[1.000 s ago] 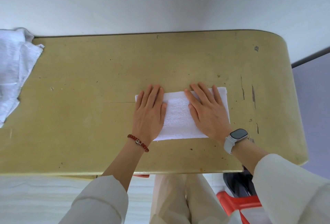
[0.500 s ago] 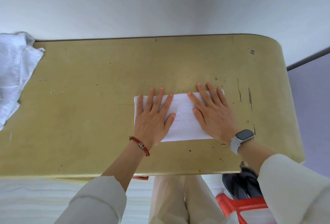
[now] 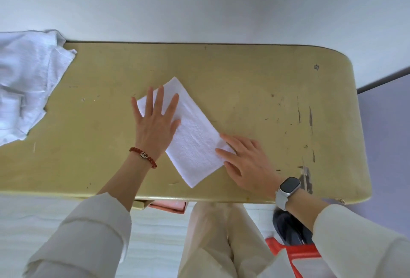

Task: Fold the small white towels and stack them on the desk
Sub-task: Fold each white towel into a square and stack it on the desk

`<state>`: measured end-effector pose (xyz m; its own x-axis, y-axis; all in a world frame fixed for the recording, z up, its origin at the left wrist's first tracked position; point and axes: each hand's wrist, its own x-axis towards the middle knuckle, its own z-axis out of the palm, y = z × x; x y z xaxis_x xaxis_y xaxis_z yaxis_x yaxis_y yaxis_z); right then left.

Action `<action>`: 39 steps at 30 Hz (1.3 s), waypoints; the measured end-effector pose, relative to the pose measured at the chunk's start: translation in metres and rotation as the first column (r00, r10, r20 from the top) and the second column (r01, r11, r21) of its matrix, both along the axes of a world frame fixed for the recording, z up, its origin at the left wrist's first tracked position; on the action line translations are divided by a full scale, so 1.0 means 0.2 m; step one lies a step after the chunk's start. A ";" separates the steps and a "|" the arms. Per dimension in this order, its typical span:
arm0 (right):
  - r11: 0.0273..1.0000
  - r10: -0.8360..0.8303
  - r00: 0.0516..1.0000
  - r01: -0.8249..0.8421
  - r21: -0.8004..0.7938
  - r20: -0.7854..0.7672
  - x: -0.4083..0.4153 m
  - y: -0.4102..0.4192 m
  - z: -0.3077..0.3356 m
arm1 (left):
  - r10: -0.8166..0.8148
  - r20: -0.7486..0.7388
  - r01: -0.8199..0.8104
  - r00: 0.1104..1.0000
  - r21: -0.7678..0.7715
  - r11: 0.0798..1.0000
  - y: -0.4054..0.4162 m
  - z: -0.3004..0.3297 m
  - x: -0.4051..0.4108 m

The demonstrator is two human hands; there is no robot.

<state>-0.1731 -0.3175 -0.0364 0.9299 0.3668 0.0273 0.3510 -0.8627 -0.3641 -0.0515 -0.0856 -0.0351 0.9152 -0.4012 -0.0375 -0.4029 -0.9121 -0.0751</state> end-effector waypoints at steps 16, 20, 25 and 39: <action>0.920 0.382 0.905 -0.391 0.010 0.188 0.16 -0.07 -0.04 | -0.085 0.059 0.104 0.995 -0.565 0.818 -0.05 -0.08 -0.65; 0.910 0.409 0.897 -0.415 0.005 0.168 0.16 -0.08 -0.03 | -0.059 0.057 0.081 0.997 -0.610 0.788 -0.05 -0.08 -0.66; 0.919 0.384 0.908 -0.394 0.025 0.167 0.14 -0.09 -0.04 | 0.077 0.077 -0.016 0.994 -0.598 0.801 -0.06 -0.04 -0.69; 0.959 0.282 0.953 -0.280 -0.041 0.112 0.16 0.00 -0.02 | 0.048 0.059 -0.005 0.997 -0.585 0.811 -0.11 -0.02 -0.73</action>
<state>-0.1410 -0.3177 -0.0395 0.7801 0.6148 0.1161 0.6189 -0.7313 -0.2866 -0.1971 -0.1075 -0.0385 0.9173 -0.3035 0.2578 -0.3919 -0.8030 0.4489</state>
